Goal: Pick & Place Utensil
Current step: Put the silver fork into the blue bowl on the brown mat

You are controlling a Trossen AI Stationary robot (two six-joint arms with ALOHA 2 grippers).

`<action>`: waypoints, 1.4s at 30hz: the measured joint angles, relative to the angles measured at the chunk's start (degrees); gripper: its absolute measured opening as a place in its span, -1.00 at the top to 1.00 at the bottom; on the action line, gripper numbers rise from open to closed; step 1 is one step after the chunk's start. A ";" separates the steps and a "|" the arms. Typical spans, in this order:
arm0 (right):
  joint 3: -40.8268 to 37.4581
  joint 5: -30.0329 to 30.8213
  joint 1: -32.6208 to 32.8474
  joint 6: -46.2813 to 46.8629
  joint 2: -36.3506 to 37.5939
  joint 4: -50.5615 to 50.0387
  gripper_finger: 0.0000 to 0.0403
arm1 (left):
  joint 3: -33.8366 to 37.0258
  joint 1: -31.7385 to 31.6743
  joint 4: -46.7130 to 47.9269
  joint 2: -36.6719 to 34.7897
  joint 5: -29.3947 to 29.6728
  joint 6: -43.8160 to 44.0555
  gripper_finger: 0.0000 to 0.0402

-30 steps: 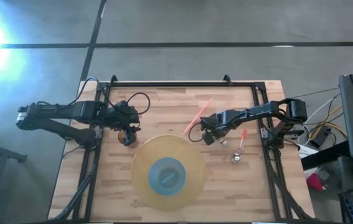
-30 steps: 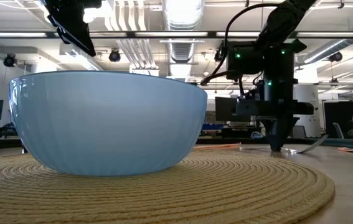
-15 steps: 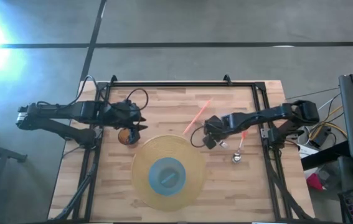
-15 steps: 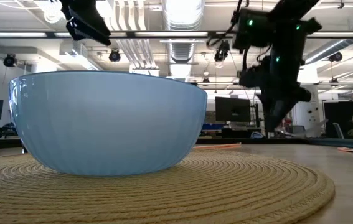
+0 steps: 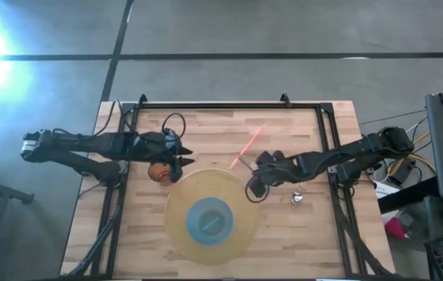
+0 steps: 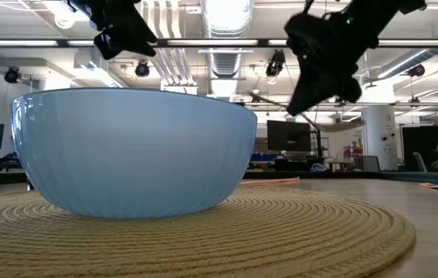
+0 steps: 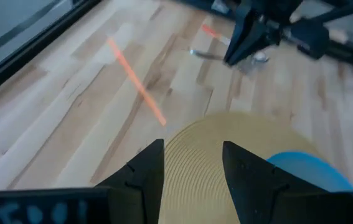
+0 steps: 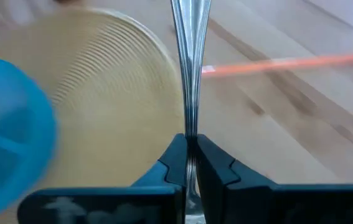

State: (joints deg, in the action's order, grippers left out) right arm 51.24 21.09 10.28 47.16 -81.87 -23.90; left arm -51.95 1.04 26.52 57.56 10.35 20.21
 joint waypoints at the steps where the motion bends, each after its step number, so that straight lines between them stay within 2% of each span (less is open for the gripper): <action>1: 0.00 0.34 0.51 -0.66 0.00 1.62 0.93 | 0.74 0.33 -1.96 0.00 0.02 0.00 0.23; 7: 0.02 3.49 3.45 -4.51 -0.02 11.20 0.94 | 4.56 2.38 -12.18 0.08 -0.33 -0.66 0.23; 16: 0.07 8.71 7.21 -9.30 -0.04 21.96 0.94 | 9.12 6.45 -22.28 0.22 -0.28 -0.45 0.23; 23: 0.07 11.47 9.59 -16.17 -0.09 32.54 0.94 | 12.45 9.85 -33.87 1.58 -0.26 -0.08 0.23; 32: 0.08 12.56 10.50 -24.92 -6.54 49.79 0.94 | 11.92 11.14 -38.44 6.37 -0.19 -2.38 0.23; 38: 1.39 20.05 10.46 -26.19 -11.30 53.42 0.94 | 11.06 11.32 -38.82 8.17 -0.19 -3.67 0.23; 42: 4.63 21.35 10.48 -26.66 -15.30 53.25 0.94 | 11.04 12.05 -39.27 8.72 -0.18 -2.46 0.23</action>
State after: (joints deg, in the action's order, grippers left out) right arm 55.87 42.44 20.75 20.51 -97.17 29.35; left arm -40.91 13.09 -12.74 66.28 10.17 17.75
